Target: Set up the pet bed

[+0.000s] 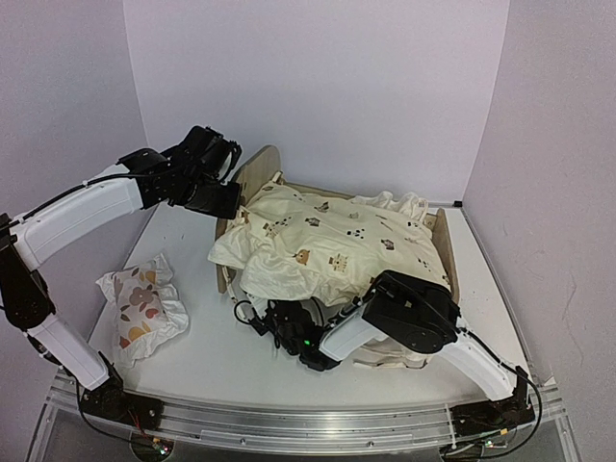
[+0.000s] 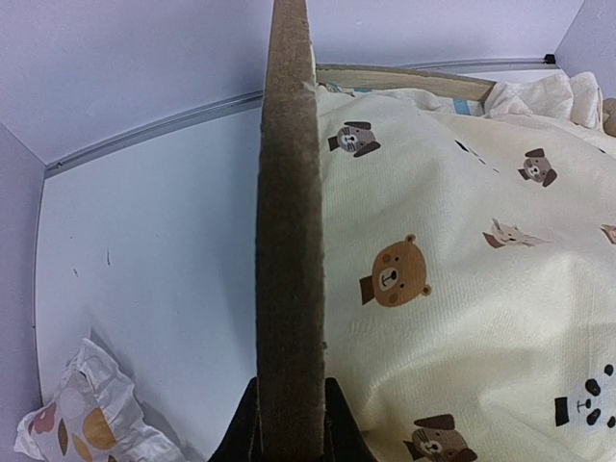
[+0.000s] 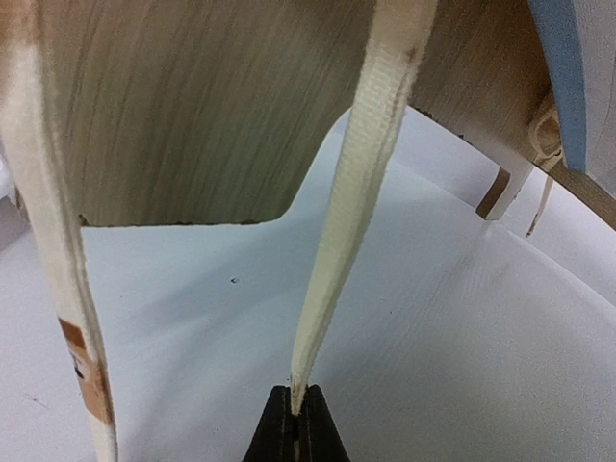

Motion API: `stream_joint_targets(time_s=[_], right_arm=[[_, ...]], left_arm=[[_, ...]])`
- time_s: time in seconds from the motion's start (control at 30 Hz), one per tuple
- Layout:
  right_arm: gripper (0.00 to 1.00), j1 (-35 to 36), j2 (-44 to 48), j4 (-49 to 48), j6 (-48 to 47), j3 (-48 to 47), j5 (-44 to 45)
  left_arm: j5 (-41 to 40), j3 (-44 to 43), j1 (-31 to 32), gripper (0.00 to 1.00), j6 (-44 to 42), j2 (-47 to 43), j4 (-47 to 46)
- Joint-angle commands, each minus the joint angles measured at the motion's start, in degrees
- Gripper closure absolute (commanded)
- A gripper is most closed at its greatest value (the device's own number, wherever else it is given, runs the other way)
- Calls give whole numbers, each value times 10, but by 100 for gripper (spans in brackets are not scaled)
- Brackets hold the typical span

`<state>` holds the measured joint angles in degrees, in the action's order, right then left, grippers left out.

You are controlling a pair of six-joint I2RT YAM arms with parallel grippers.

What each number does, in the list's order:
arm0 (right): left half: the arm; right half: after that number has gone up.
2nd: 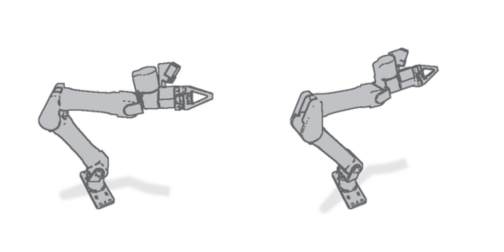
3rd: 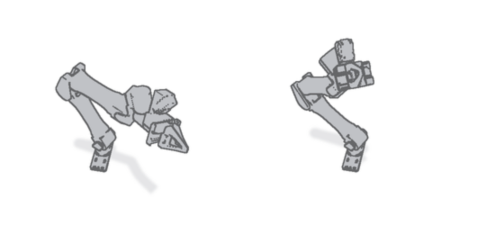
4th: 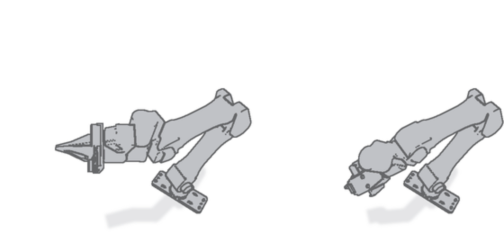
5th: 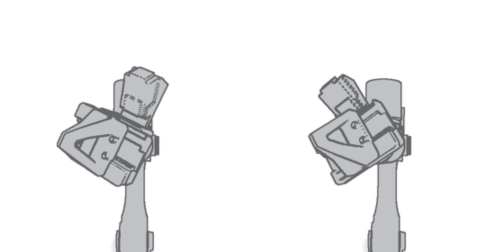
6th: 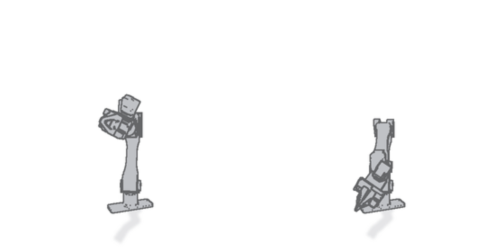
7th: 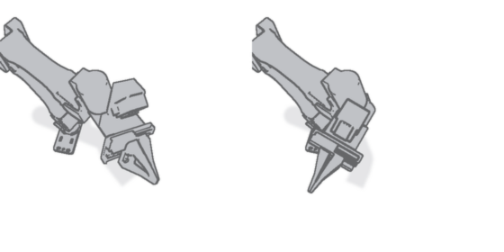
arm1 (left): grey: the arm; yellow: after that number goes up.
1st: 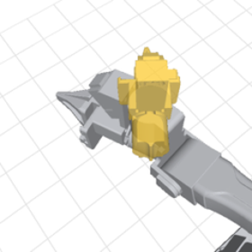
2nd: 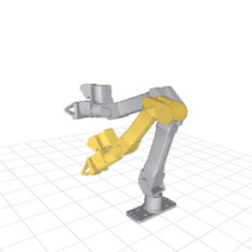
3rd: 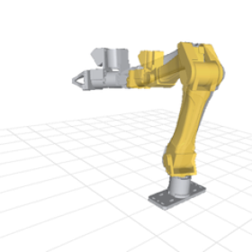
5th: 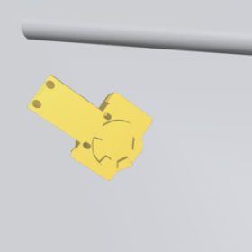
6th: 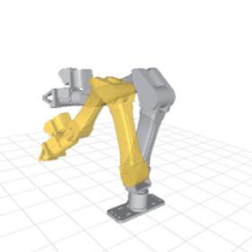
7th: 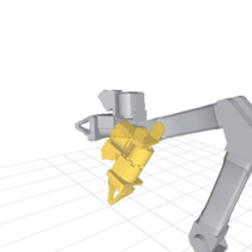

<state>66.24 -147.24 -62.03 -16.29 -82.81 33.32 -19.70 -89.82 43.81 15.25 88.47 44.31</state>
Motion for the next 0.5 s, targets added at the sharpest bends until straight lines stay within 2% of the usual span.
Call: stream_joint_targets(time_s=[0.0,0.47], right_arm=[[100,13,16,-15,-24,28,-24],[100,83,85,-15,-47,119,-97]], left_arm=[[8,-53,7,100,-15,-24,-89],[12,-24,7,100,-8,-24,-111]])
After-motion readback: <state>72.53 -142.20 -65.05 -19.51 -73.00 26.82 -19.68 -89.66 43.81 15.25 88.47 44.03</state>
